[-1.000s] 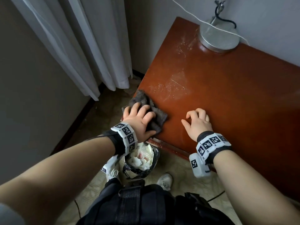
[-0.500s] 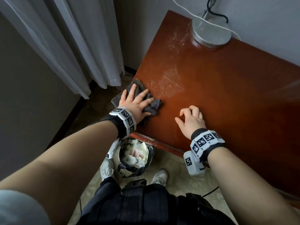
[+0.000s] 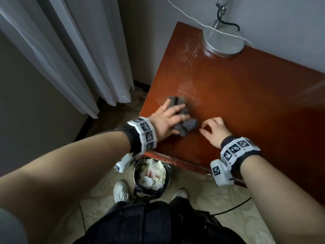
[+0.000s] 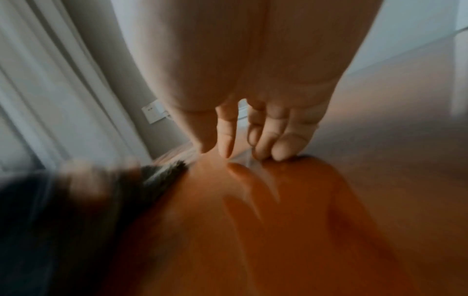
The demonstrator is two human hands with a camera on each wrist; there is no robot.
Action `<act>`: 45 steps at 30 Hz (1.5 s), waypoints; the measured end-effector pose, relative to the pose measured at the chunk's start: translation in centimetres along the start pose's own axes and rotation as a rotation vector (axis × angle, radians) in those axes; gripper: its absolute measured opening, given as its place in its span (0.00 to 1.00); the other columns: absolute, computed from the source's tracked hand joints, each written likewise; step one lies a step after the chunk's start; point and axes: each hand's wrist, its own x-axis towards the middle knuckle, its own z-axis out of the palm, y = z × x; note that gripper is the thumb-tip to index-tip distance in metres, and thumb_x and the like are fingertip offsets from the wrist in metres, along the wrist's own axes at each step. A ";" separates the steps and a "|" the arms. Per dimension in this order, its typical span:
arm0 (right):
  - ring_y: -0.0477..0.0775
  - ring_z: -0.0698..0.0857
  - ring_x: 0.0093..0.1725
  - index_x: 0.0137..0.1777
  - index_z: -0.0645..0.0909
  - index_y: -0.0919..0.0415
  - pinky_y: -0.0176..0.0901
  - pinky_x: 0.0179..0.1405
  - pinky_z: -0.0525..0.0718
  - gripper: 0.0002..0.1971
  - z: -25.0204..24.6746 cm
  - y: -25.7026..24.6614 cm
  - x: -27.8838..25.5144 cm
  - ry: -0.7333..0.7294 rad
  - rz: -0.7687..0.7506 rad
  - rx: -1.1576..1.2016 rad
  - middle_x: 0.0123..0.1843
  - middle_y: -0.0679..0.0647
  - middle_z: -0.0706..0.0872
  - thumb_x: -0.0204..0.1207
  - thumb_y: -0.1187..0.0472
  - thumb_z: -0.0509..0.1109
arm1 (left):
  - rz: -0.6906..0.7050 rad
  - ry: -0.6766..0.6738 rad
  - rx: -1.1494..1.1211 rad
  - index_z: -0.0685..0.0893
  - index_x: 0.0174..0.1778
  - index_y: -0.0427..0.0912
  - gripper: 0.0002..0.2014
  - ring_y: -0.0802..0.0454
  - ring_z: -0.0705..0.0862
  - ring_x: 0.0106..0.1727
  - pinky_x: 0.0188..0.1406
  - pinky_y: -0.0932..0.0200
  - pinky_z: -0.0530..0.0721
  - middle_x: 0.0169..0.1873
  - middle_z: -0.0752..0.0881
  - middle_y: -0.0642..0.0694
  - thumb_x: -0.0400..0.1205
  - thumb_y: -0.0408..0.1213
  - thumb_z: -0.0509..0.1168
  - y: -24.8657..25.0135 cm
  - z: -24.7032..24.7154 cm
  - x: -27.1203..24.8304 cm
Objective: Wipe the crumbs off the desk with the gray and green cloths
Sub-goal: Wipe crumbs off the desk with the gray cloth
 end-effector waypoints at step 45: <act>0.58 0.68 0.69 0.63 0.71 0.52 0.43 0.55 0.71 0.14 -8.1 6.7 11.0 -0.008 -0.064 -0.148 0.68 0.55 0.67 0.82 0.49 0.59 | -0.942 0.040 -0.123 0.54 0.80 0.60 0.28 0.40 0.40 0.82 0.81 0.40 0.43 0.83 0.42 0.51 0.84 0.50 0.55 -4.2 -1.0 10.4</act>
